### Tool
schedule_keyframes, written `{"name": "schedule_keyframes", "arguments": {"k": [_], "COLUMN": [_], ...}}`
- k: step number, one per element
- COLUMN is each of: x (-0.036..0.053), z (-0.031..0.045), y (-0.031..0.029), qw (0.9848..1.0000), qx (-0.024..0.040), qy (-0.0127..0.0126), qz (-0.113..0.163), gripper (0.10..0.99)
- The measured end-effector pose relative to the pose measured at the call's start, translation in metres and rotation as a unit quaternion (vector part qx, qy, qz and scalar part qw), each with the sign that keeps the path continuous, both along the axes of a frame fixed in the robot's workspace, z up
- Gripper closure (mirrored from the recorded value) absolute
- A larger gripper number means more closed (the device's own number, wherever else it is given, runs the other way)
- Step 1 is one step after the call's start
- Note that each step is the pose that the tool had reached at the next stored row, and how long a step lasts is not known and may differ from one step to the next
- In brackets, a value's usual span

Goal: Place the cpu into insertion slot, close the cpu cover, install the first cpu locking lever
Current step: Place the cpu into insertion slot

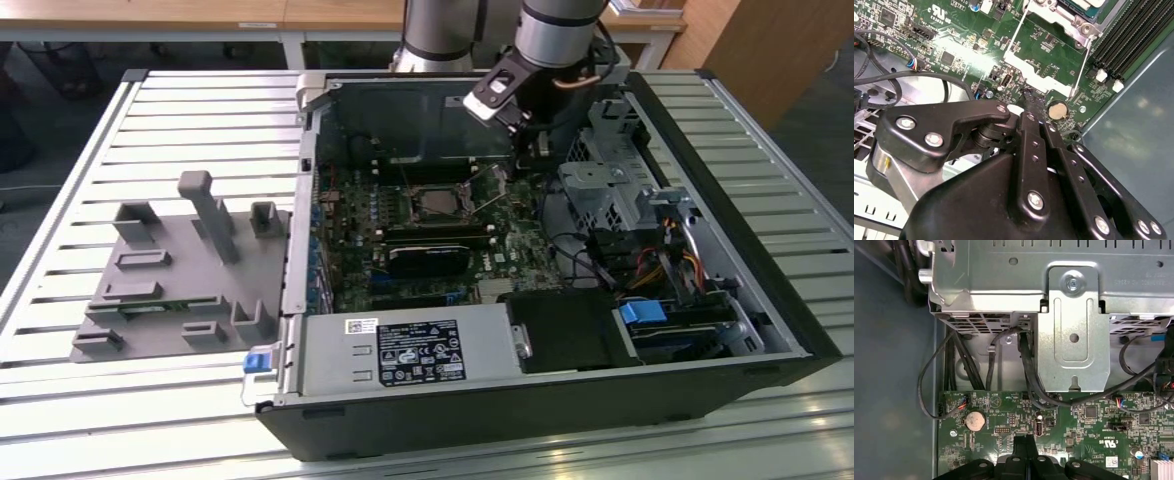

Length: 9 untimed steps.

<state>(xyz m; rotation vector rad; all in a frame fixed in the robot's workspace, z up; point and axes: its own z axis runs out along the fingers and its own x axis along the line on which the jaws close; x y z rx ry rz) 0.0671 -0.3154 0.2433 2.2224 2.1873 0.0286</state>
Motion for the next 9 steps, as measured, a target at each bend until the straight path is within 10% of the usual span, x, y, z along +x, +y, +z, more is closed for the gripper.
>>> {"name": "schedule_keyframes", "arguments": {"k": [9], "x": [-0.0125], "z": [-0.0008], "y": [0.0001], "qw": [1.0], "qx": [-0.0001], "qy": [0.0], "qz": [0.0], "gripper": [0.98]}}
